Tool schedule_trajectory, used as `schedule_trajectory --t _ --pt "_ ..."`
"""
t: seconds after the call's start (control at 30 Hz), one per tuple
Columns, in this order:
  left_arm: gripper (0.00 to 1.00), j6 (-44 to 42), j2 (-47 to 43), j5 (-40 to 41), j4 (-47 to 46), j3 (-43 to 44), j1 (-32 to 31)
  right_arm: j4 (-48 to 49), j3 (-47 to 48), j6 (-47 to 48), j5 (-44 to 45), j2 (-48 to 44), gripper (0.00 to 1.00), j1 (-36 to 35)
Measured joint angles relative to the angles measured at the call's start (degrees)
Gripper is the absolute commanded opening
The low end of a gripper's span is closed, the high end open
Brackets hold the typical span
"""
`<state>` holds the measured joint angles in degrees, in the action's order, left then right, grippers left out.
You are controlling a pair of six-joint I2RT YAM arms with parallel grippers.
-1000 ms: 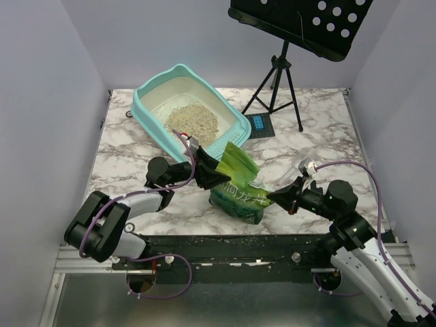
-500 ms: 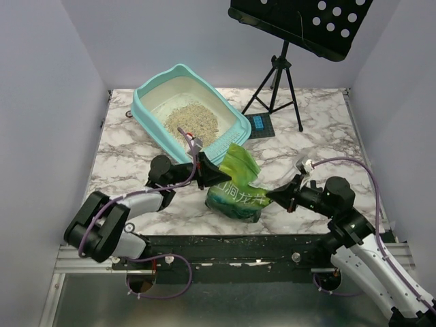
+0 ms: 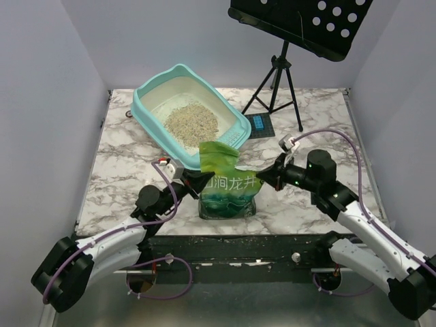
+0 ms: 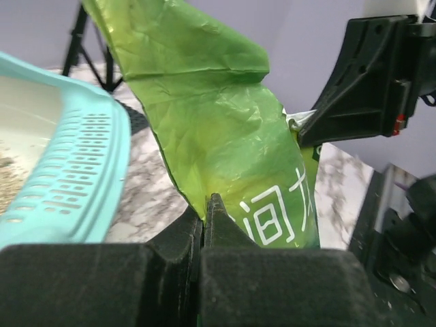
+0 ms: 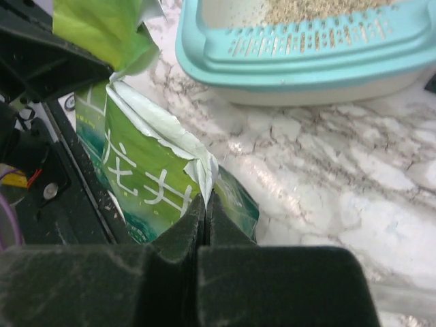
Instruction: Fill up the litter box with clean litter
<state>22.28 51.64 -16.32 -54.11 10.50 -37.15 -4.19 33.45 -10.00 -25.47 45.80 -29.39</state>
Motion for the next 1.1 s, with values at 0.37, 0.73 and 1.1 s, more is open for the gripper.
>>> schedule_trajectory --t 0.37,0.73,1.1 --pt "0.0 -3.5 -3.4 19.1 -2.9 -3.7 -5.5 1.1 6.9 13.0 -10.7 11.1 0.47 0.7" --pt "0.0 -6.0 -4.7 27.4 -3.4 -5.0 -8.7 2.2 6.9 18.6 -13.1 7.8 0.57 1.0" --pt "0.0 -3.6 -6.0 31.5 -1.3 -4.8 -10.3 15.1 2.8 19.3 -17.7 14.2 0.57 5.6"
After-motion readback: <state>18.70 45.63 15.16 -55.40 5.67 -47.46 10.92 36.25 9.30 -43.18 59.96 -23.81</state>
